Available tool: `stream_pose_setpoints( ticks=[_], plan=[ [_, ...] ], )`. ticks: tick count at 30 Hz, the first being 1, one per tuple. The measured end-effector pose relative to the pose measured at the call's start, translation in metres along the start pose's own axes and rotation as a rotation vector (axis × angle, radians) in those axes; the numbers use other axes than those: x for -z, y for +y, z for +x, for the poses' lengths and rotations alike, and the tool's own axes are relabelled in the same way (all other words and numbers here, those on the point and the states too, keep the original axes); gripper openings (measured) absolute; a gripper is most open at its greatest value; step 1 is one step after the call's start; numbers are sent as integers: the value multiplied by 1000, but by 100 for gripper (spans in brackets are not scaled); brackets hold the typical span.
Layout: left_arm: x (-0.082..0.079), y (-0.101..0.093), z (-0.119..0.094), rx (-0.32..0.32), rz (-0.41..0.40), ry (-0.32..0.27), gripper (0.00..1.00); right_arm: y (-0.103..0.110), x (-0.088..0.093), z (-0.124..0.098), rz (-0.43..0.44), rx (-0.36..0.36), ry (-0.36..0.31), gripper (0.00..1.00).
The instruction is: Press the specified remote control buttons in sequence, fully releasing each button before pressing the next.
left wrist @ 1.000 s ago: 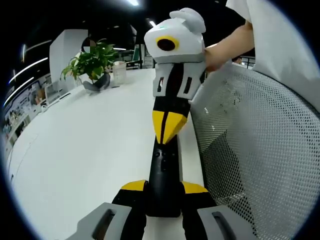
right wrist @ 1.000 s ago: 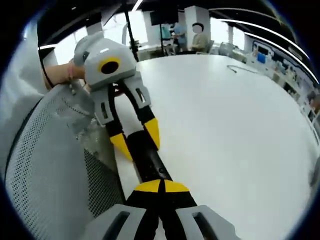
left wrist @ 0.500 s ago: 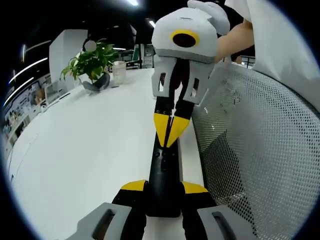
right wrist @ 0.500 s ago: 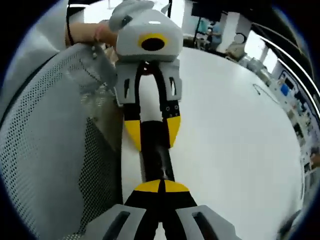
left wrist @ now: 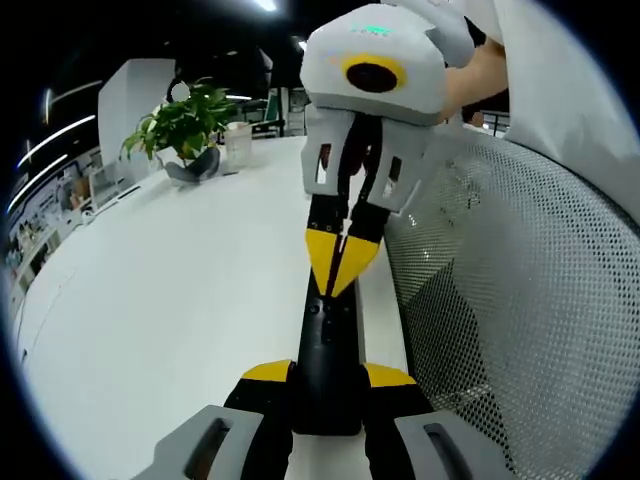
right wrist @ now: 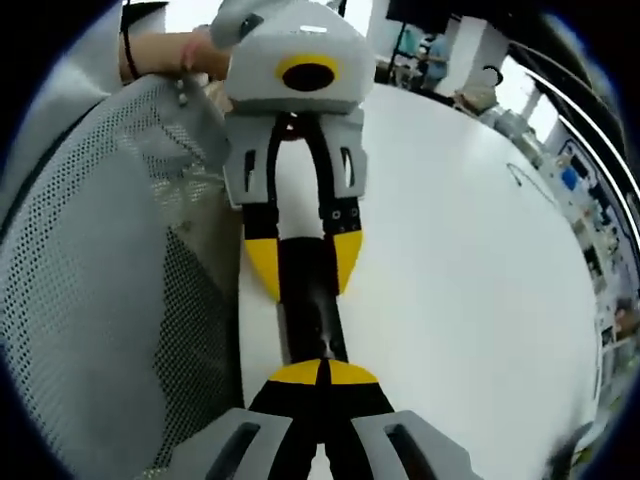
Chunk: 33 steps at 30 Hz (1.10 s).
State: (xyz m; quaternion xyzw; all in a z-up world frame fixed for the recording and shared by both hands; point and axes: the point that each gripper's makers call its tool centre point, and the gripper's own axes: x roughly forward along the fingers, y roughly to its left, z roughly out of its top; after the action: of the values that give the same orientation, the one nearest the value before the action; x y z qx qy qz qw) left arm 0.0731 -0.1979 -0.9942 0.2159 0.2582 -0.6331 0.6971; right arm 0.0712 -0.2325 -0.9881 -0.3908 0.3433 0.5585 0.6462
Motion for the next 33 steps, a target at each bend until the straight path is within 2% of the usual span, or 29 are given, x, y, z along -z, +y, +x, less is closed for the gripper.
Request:
stream_pose_setpoints(
  ticks=[5, 8, 10, 14, 17, 24, 33],
  plan=[
    [0, 0, 0, 2, -1, -2, 25, 3, -2, -1, -18, 5, 1, 0],
    [0, 0, 0, 1, -2, -3, 25, 17, -10, 2, -1, -56, -29, 0],
    [0, 0, 0, 2, -2, -3, 25, 14, -8, 3, -54, -23, -6, 0],
    [0, 0, 0, 2, -1, -2, 25, 14, -8, 4, -42, -34, -9, 0],
    [0, 0, -1, 2, -1, -2, 25, 15, -8, 4, -83, -41, 3, 0],
    [0, 0, 0, 3, -1, -2, 25, 16, -9, 5, -119, -32, 26, 0],
    [-1, 0, 0, 3, 1, 0, 25, 18, -11, 7, -107, -43, 25, 0]
  ],
)
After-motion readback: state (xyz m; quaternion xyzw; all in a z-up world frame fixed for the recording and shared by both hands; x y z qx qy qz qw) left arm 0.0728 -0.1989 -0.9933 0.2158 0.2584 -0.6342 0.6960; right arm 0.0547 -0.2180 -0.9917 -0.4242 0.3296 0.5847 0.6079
